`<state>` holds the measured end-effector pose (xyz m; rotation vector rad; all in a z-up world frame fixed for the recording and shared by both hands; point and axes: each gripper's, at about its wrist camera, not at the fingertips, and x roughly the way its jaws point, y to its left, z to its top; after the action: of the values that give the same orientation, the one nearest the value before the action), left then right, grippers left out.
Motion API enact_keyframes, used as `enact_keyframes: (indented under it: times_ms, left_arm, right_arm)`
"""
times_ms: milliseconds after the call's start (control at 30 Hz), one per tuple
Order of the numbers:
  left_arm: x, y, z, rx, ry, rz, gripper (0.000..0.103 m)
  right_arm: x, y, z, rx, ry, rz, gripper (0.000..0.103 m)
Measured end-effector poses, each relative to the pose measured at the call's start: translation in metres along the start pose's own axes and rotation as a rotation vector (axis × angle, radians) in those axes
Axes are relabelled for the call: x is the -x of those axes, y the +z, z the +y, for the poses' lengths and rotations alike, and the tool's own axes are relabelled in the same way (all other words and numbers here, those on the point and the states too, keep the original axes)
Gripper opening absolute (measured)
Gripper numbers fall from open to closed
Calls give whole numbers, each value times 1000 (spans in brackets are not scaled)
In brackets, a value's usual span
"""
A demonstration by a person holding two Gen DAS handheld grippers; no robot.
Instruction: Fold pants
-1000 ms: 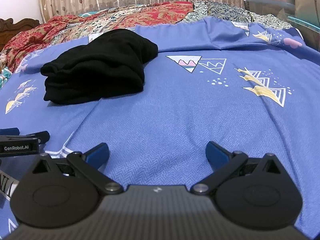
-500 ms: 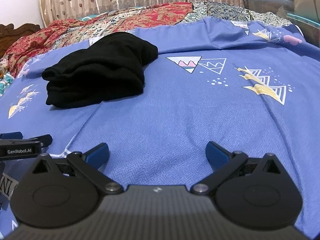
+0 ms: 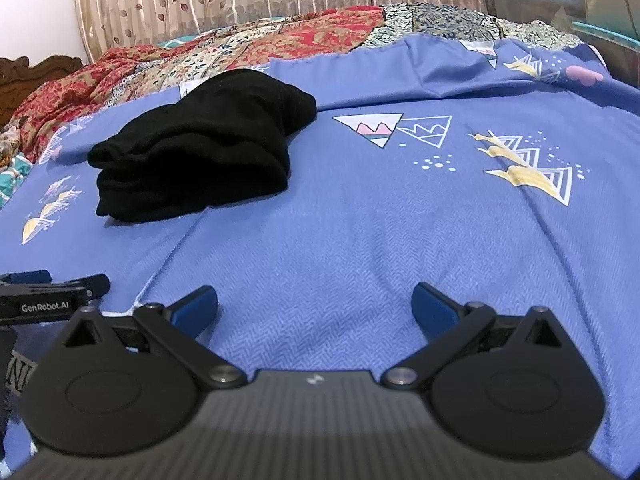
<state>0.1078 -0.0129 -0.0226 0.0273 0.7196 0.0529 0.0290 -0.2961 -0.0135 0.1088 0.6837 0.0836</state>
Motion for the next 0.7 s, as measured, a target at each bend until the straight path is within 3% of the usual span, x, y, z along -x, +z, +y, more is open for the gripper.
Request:
enact_keyframes:
  times_ms: [700]
  left_arm:
    - [0, 0, 0, -1, -1, 0, 103]
  right_arm:
    - [-5, -1, 7, 47, -46, 19, 103]
